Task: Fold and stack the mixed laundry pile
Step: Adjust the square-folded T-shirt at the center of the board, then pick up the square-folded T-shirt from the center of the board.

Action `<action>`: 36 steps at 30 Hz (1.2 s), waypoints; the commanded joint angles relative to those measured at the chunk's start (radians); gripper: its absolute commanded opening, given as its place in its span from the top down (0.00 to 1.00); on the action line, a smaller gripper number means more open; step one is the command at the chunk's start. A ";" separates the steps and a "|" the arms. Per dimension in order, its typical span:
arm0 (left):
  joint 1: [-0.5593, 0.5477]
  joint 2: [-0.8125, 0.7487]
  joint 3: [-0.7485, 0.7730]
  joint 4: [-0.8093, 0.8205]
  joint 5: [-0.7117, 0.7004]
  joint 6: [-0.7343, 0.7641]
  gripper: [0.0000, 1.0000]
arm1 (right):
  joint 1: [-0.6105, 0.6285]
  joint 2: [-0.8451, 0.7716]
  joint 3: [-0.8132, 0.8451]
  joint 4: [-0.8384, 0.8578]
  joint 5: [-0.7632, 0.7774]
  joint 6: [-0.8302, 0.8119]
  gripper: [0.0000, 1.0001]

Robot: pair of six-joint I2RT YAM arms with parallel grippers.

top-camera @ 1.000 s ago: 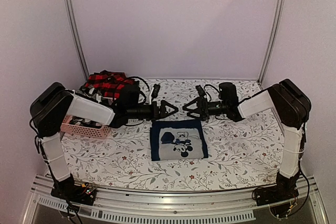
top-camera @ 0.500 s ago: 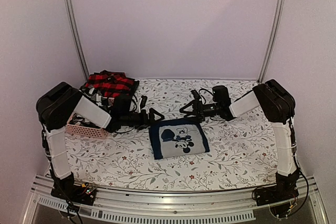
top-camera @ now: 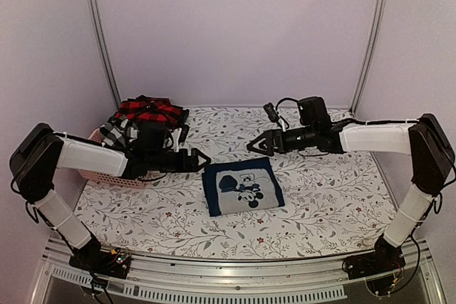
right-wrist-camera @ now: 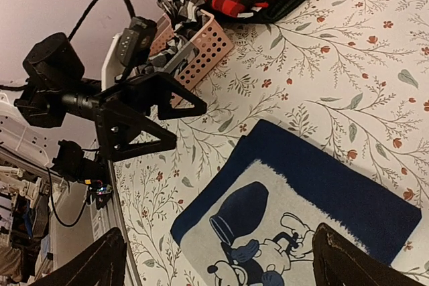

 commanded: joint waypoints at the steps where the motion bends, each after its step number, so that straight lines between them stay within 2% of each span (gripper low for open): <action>1: -0.082 0.020 0.023 -0.130 -0.055 0.020 0.17 | 0.043 -0.057 -0.097 -0.153 0.166 -0.082 0.06; 4: -0.202 0.054 0.150 -0.277 -0.187 0.105 0.25 | 0.015 -0.083 -0.174 -0.143 0.176 -0.043 0.06; 10: -0.414 0.258 0.433 -0.442 -0.226 0.338 0.28 | -0.153 -0.172 -0.341 -0.014 0.032 0.065 0.06; 16: -0.437 0.482 0.605 -0.539 -0.222 0.428 0.35 | -0.214 -0.227 -0.374 -0.015 -0.009 0.072 0.06; 20: -0.428 0.500 0.550 -0.589 -0.284 0.514 0.36 | -0.222 -0.235 -0.398 -0.009 -0.024 0.065 0.05; 24: -0.403 0.413 0.381 -0.562 -0.312 0.609 0.40 | -0.224 -0.235 -0.420 0.016 -0.047 0.066 0.05; 28: -0.372 0.274 0.184 -0.459 -0.524 0.715 0.37 | -0.224 -0.230 -0.445 0.043 -0.067 0.078 0.05; 31: -0.384 0.199 0.162 -0.400 -0.549 0.741 0.28 | -0.223 -0.228 -0.469 0.080 -0.092 0.103 0.05; 36: -0.496 0.140 0.164 -0.271 -0.534 0.818 0.28 | -0.223 -0.228 -0.498 0.129 -0.108 0.156 0.06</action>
